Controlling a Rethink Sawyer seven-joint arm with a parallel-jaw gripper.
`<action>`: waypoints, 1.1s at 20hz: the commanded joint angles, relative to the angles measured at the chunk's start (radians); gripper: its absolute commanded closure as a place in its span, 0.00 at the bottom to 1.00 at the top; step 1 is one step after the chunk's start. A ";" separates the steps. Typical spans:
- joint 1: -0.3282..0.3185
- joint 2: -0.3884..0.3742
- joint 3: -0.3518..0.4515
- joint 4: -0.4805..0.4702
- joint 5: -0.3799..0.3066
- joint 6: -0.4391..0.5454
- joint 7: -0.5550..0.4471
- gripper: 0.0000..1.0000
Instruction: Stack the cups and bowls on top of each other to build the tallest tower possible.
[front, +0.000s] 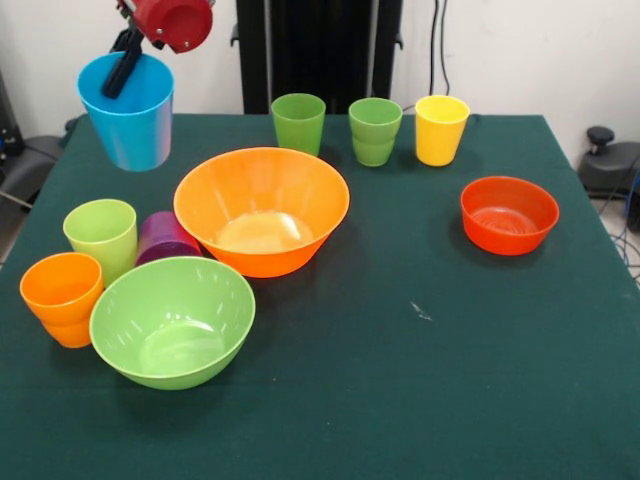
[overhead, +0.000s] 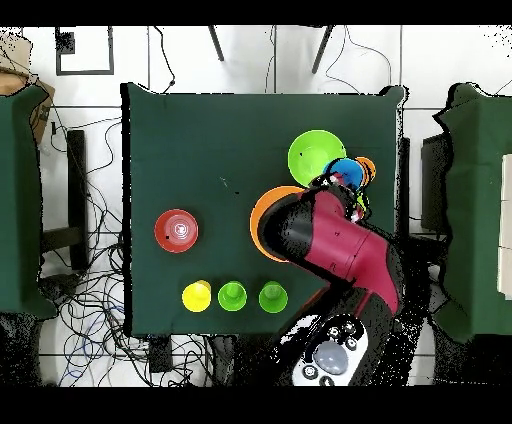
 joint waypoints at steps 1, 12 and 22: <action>0.021 0.061 0.057 -0.010 -0.020 0.010 0.090 1.00; 0.042 0.079 0.032 -0.003 0.007 -0.023 0.134 1.00; 0.065 0.106 0.009 0.017 0.081 -0.081 0.197 1.00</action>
